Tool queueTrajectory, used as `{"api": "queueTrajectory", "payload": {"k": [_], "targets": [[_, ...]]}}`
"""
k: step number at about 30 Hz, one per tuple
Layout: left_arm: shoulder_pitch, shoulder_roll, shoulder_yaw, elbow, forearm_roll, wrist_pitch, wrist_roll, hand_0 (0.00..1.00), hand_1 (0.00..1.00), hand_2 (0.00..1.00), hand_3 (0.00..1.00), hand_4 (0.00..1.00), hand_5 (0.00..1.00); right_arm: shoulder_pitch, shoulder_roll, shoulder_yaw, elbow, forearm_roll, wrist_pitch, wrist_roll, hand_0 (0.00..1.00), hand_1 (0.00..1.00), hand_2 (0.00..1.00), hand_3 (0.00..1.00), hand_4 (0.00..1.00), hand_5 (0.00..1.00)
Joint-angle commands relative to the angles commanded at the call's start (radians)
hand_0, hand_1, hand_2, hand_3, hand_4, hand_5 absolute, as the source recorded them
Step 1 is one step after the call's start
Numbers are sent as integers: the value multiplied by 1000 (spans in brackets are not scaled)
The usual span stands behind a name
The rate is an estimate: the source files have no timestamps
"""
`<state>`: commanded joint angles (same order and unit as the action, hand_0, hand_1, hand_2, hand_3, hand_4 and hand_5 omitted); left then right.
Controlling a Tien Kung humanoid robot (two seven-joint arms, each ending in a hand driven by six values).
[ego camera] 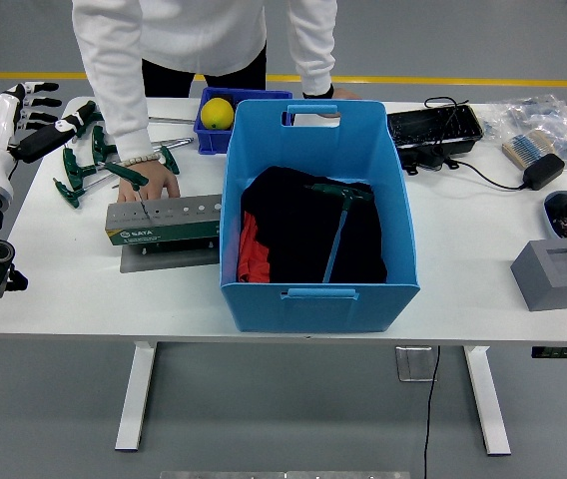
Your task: Lift tool from toolbox,place it in box,lift tool from toolbox,place it in box
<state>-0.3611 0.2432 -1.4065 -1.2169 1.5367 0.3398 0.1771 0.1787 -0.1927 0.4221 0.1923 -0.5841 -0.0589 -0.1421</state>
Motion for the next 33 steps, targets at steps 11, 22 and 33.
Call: {"api": "queueTrajectory", "payload": {"k": [11,22,33], "targets": [[45,8,103,-20,-457,169,70,316,356,512,730,821,777,-1,2,11,3,-17,3,-3,701,683,751,589,843,682],[31,23,177,-10,-925,87,124,311,348,509,735,827,832,1,3,7,4,-12,1,-2,701,683,750,589,843,682],[20,30,207,8,-1252,62,136,306,351,524,745,844,904,-5,6,17,4,-25,2,-6,701,683,750,589,843,682]]}}
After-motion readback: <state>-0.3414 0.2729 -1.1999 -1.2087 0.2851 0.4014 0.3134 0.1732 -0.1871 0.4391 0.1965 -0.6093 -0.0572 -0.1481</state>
